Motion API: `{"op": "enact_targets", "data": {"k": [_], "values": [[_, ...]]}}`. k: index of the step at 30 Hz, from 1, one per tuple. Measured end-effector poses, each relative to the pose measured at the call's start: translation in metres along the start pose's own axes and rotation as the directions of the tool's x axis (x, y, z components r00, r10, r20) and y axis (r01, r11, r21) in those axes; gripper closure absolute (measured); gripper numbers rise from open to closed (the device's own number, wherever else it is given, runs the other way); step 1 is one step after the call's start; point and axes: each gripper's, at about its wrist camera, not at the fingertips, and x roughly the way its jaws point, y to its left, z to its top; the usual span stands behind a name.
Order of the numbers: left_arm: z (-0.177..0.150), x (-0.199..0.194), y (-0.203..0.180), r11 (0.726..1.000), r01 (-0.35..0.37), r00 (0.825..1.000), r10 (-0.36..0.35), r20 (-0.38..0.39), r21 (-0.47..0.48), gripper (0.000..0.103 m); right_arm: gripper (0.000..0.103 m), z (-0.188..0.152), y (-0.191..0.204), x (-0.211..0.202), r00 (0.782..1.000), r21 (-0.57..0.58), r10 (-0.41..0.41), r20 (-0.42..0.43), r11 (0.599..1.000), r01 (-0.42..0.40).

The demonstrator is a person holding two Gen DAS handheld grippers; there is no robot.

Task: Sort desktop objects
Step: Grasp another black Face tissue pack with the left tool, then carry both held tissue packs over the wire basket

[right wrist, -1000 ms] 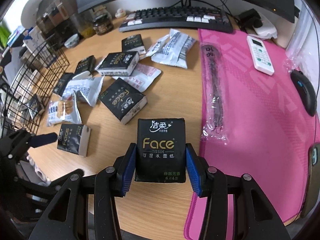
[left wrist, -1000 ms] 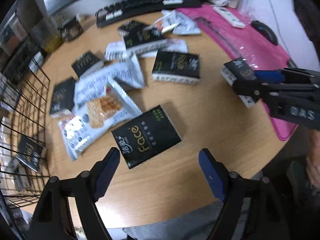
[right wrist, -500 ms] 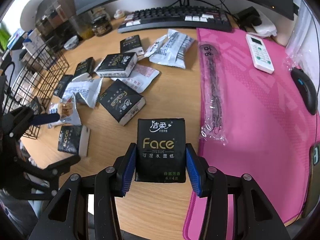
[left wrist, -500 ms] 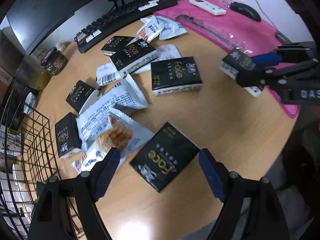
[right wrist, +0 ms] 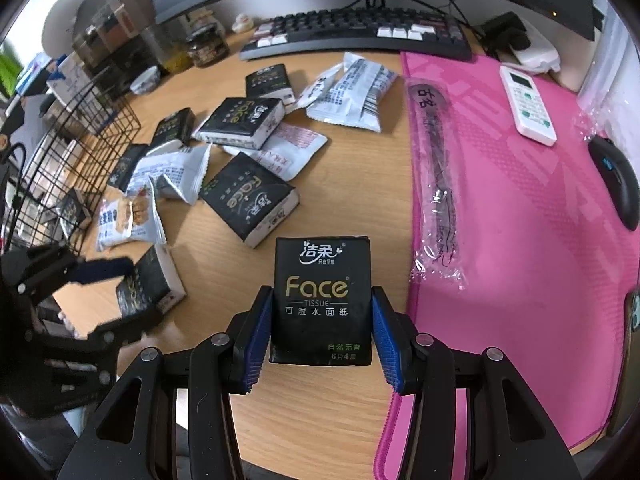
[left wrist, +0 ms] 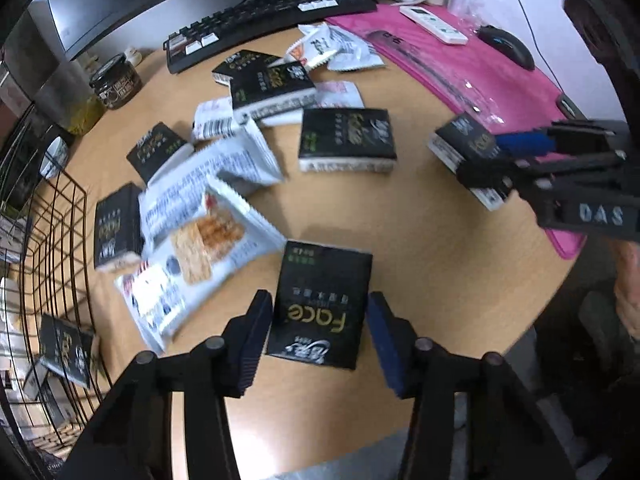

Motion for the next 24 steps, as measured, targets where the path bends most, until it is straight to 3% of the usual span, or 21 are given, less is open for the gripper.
{"op": "enact_targets", "data": {"k": [4,9,12,24], "values": [[-0.005,0.0,-0.004,1.0,-0.014,1.0,0.014,0.0,-0.005,0.042,0.056,-0.003,0.005,0.0,1.0,-0.011,0.004,-0.003,1.0,-0.004],[-0.001,0.009,0.001,0.999,-0.029,1.0,0.028,-0.004,-0.041,0.041,0.056,-0.005,0.007,0.0,1.0,-0.02,-0.004,-0.002,1.0,0.004],[0.001,0.008,0.006,0.996,-0.021,1.0,0.022,0.003,-0.081,0.05,0.056,-0.004,0.006,0.002,1.0,-0.015,-0.007,-0.005,1.0,0.007],[0.002,-0.003,0.013,0.99,-0.052,0.998,0.055,0.025,-0.128,0.051,0.056,-0.004,0.011,0.001,1.0,-0.039,-0.019,-0.002,0.999,0.019]]}}
